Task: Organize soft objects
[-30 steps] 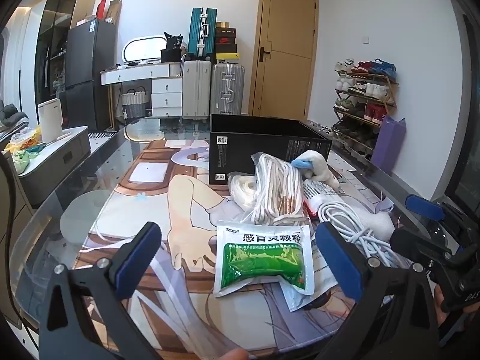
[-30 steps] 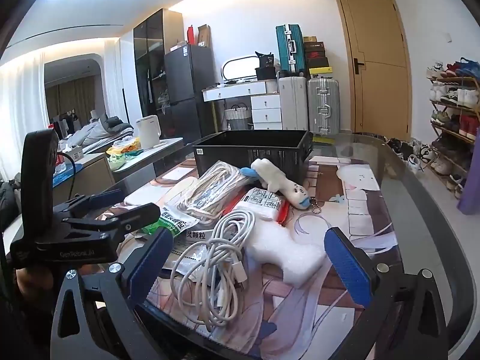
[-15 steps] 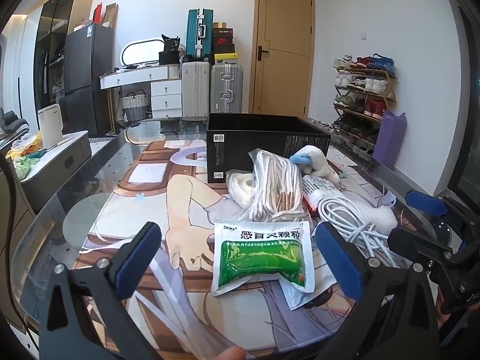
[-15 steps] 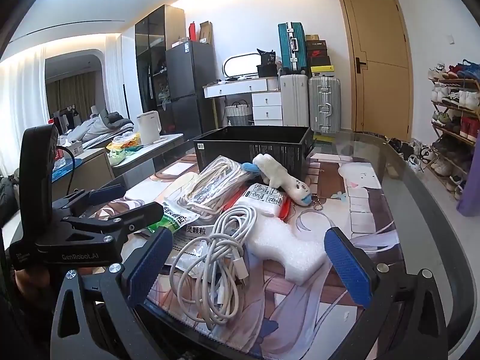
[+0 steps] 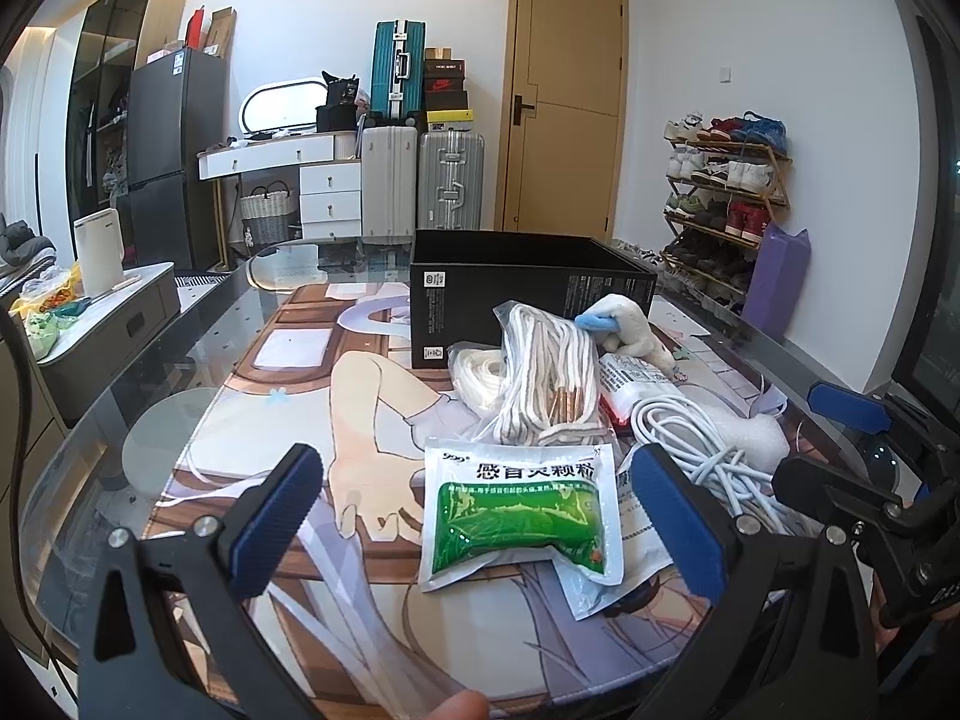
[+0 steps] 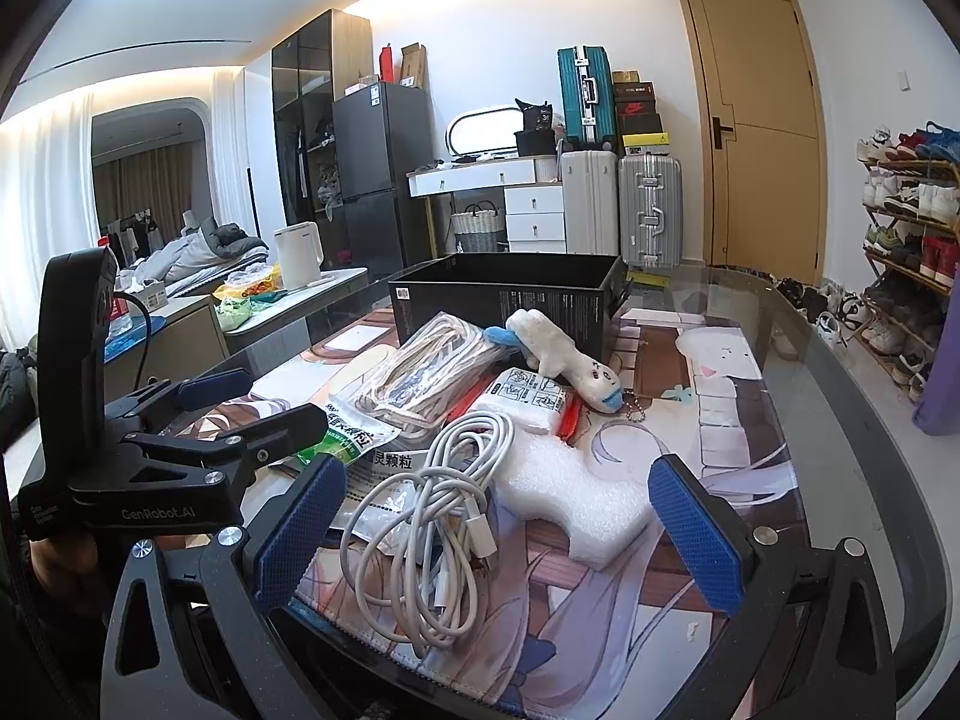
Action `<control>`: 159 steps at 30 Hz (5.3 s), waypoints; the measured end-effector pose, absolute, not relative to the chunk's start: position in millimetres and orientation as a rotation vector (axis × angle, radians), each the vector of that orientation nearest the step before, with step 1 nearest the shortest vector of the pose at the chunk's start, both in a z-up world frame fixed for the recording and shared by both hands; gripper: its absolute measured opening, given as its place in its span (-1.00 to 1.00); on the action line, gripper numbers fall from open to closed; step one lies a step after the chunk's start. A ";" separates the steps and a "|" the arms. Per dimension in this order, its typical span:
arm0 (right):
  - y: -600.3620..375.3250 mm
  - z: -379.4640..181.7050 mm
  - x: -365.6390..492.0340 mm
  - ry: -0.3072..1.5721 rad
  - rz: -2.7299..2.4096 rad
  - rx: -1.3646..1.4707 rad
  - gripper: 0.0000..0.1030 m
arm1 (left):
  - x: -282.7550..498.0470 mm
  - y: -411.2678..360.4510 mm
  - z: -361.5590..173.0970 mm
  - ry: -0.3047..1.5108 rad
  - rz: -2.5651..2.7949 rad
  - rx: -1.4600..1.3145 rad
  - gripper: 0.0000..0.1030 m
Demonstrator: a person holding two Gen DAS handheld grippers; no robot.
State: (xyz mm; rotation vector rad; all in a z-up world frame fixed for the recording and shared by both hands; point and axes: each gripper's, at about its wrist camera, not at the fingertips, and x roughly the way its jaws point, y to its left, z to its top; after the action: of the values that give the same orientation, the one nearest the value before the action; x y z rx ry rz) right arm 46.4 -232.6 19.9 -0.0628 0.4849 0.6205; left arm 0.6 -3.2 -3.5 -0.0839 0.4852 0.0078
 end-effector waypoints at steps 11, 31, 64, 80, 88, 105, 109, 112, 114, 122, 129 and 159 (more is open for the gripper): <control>-229.7 20.0 44.8 0.488 0.619 -0.084 0.99 | -2.8 0.7 -2.1 0.481 0.008 -0.096 1.00; -223.3 10.1 52.2 0.544 0.578 -0.108 0.99 | -1.2 3.6 -1.4 0.494 0.007 -0.091 1.00; -205.4 -5.8 52.3 0.639 0.734 -0.093 0.21 | 2.1 3.6 -3.8 0.501 0.003 -0.096 1.00; -207.7 -8.7 61.6 0.656 0.755 -0.031 0.08 | 4.2 -1.1 -6.2 0.519 -0.013 -0.088 1.00; -212.8 -4.1 56.3 0.599 0.754 -0.017 -0.12 | 4.5 0.7 -5.8 0.519 -0.012 -0.093 1.00; -221.7 5.1 51.8 0.541 0.747 0.022 -0.13 | 14.5 -6.0 -13.6 0.588 -0.069 -0.078 1.00; -220.7 5.5 49.8 0.539 0.749 0.010 -0.13 | 18.5 -8.0 -18.0 0.611 -0.080 -0.070 1.00; -220.3 5.7 48.9 0.538 0.749 0.003 -0.13 | 21.4 -9.8 -22.3 0.635 -0.069 -0.050 1.00; -219.6 6.1 48.2 0.538 0.749 0.001 -0.13 | 22.5 -9.8 -23.7 0.643 -0.079 -0.055 1.00; -221.4 6.8 48.2 0.534 0.745 -0.002 -0.13 | 20.5 -6.4 -23.3 0.636 -0.137 -0.088 0.74; -221.5 8.2 47.1 0.533 0.742 -0.001 -0.13 | 14.6 -14.1 -20.0 0.629 -0.171 -0.051 0.19; -229.7 27.5 42.7 0.505 0.698 -0.008 -0.12 | 8.4 4.6 29.1 0.522 -0.134 -0.063 0.17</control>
State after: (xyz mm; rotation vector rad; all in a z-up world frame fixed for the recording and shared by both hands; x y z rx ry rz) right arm 42.7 -229.7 27.5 -0.0081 0.5055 0.6982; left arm 8.4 4.6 29.1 -0.0631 0.5221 -0.1342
